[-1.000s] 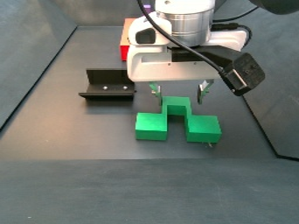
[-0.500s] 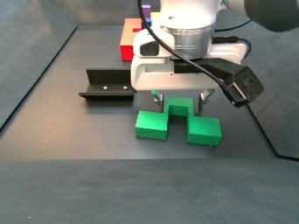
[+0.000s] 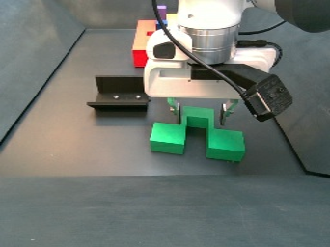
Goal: Pick up the green object. Move up. Place the green object on the fixture. Regrasp the green object. Move to above the board. Insert the green object.
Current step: Pick up the green object.
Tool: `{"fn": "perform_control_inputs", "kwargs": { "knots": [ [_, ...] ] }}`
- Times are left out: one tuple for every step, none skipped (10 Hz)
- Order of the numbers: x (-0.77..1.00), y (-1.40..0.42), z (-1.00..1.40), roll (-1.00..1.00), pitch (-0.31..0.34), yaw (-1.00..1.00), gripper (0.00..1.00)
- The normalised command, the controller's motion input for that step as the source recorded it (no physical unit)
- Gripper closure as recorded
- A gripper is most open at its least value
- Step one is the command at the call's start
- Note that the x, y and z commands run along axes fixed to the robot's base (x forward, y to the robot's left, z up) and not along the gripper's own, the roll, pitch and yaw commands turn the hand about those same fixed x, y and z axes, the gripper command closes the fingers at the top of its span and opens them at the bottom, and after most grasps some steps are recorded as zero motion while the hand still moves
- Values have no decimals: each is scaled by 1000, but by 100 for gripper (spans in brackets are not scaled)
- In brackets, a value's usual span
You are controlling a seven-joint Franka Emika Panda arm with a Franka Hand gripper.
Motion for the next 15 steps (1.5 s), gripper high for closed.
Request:
{"fn": "perform_control_inputs", "kwargs": {
  "knots": [
    [-9,0,14,0,37,-149,0],
    [-14,0,49,0,31,-191,0],
    [0,0,57,0,36,-160,0],
    [0,0,37,0,26,-131,0],
    [0,0,9,0,0,-117,0],
    [0,0,0,0,0,-111,0],
    [0,-20,0,0,0,-86,0],
    [-14,-54,-46,0,0,-60,0],
    [-34,-74,-66,0,0,-57,0],
    [-46,-46,-37,0,0,-57,0],
    [0,0,0,10,0,0,0],
    [-34,-3,0,61,0,0,0],
    [0,0,0,0,0,0,100],
    [0,0,0,0,0,0,100],
    [0,0,0,0,0,0,100]
  ]
}}
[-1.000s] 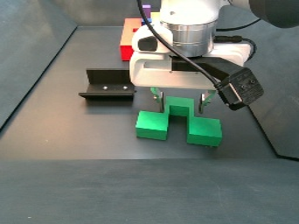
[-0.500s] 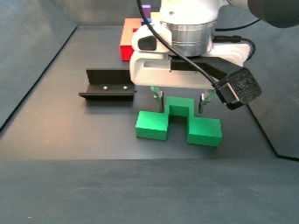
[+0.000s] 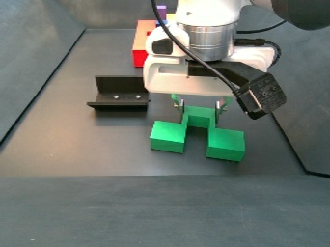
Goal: Pick up the green object. Move up. Place the green object on the fixture. Regrasp the green object. Move to above the board. Insert the green object.
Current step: Pick up the green object.
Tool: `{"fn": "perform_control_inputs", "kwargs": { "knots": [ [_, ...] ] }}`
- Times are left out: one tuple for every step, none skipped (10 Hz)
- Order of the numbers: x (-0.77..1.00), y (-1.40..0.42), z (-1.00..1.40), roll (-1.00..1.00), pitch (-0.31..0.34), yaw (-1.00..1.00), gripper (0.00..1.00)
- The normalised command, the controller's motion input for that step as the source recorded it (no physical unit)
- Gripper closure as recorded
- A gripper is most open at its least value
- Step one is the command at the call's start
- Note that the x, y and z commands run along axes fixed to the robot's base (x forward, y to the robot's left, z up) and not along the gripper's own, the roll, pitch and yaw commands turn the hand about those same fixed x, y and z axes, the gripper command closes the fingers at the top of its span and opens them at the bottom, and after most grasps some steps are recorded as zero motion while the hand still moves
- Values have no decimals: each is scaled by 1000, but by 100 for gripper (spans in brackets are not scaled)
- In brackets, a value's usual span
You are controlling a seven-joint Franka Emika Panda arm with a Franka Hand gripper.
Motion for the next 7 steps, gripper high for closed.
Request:
{"fn": "perform_control_inputs", "kwargs": {
  "knots": [
    [0,0,0,0,0,0,100],
    [0,0,0,0,0,0,100],
    [0,0,0,0,0,0,100],
    [0,0,0,0,0,0,100],
    [0,0,0,0,0,0,100],
    [0,0,0,0,0,0,100],
    [0,0,0,0,0,0,100]
  ]
}}
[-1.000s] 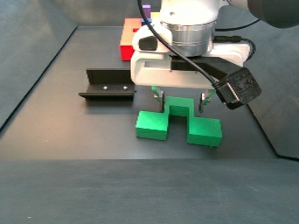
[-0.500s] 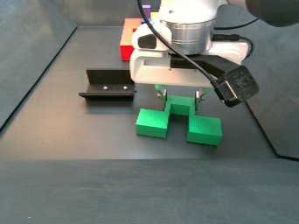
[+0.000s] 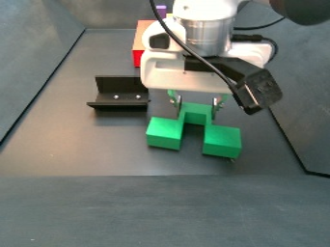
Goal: Pick up the green object. Move up. Place the green object on the fixture. Regrasp the green object. Move to above the board. Insert the green object.
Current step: Pick up the green object.
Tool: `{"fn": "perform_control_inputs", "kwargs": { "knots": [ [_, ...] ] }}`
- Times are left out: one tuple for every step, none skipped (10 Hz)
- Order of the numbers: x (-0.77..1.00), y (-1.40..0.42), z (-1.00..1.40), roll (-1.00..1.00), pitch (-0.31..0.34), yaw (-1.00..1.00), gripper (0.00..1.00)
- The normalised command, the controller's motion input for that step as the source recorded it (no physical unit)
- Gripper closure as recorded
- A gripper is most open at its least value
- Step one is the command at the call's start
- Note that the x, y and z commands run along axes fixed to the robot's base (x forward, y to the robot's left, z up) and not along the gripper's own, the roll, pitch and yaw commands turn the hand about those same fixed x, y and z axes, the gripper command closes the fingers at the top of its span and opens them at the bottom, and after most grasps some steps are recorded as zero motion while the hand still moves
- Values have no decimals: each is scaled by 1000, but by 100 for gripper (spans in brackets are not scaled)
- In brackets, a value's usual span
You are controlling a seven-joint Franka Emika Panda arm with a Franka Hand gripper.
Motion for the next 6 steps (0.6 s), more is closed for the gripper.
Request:
{"fn": "perform_control_inputs", "kwargs": {
  "knots": [
    [0,0,0,0,0,0,100],
    [0,0,0,0,0,0,100],
    [0,0,0,0,0,0,100],
    [0,0,0,0,0,0,100],
    [0,0,0,0,0,0,100],
    [0,0,0,0,0,0,100]
  ]
}}
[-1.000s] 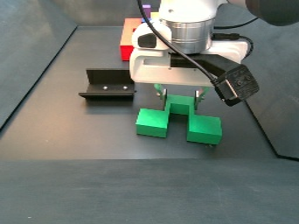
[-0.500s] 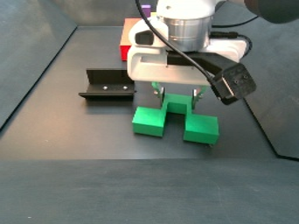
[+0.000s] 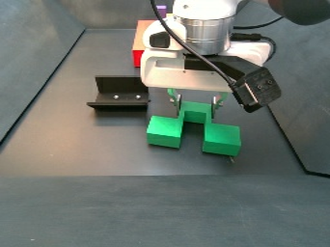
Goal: Pick up the green object. Move up. Place the green object on the fixture. Regrasp the green object. Move to above the board. Insert the green object.
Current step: Move up, then place the green object on the fixture.
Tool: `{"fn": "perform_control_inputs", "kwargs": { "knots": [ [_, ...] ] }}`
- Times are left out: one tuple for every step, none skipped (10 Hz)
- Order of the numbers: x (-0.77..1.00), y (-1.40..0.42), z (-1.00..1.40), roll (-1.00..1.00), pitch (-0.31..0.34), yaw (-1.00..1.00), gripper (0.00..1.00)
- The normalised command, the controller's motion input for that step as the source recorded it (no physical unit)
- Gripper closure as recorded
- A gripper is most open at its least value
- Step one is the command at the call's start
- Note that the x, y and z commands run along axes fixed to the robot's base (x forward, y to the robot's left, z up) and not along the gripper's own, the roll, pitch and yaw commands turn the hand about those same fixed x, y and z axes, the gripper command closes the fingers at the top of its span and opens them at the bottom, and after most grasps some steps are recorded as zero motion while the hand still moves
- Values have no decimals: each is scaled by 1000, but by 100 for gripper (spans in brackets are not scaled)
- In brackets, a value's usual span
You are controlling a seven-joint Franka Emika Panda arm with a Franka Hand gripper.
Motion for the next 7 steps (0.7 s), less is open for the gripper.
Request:
{"fn": "perform_control_inputs", "kwargs": {
  "knots": [
    [0,0,833,0,0,0,100],
    [-48,1,812,-9,50,15,100],
    [-72,-4,669,-2,70,10,100],
    [-18,10,270,36,37,3,100],
    [0,-26,-229,-23,54,0,100],
    [0,-31,-234,-20,49,0,100],
    [0,-46,-226,-6,51,0,100]
  ]
}}
